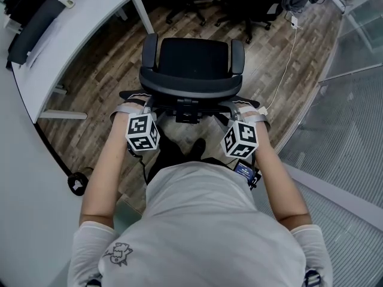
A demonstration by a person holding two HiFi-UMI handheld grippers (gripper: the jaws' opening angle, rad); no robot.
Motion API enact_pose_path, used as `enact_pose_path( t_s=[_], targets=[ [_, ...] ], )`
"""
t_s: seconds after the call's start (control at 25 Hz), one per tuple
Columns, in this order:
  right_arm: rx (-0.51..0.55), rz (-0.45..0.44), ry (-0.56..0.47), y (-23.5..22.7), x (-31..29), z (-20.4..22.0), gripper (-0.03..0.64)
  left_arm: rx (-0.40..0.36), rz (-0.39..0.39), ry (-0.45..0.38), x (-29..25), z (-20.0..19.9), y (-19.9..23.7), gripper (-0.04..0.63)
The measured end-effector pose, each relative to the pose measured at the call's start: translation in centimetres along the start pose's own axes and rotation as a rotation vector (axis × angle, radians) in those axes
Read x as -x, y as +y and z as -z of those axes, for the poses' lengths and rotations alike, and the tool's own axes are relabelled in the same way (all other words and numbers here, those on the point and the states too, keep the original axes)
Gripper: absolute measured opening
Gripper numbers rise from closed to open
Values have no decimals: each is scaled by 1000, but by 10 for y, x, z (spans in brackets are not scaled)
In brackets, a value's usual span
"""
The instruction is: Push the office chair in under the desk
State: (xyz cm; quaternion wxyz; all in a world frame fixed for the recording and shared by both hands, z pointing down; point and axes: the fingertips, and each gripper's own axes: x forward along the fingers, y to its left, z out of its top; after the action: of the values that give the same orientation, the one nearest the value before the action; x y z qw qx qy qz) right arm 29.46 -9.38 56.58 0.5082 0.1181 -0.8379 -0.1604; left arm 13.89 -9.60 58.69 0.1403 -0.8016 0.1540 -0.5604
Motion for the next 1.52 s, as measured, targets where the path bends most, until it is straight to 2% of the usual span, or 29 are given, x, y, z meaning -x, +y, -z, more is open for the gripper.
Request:
enact_pose_path(
  t_s=[0.28,0.68,1.2,1.52],
  targets=[
    [4,-23,5,-1,-2,-1,115,2,33,14,1,1,-1,114],
    [22,-30,-6,3,-9,-5,112,17,17,31,-1,7,-1,114],
    [103,-67,-29,-9,-41,-56,114,107,-16,67,20,61,4,115],
    [190,-107,-52,-10,-64,-94,117,188,-37,103,39,99,-3,115]
  ],
)
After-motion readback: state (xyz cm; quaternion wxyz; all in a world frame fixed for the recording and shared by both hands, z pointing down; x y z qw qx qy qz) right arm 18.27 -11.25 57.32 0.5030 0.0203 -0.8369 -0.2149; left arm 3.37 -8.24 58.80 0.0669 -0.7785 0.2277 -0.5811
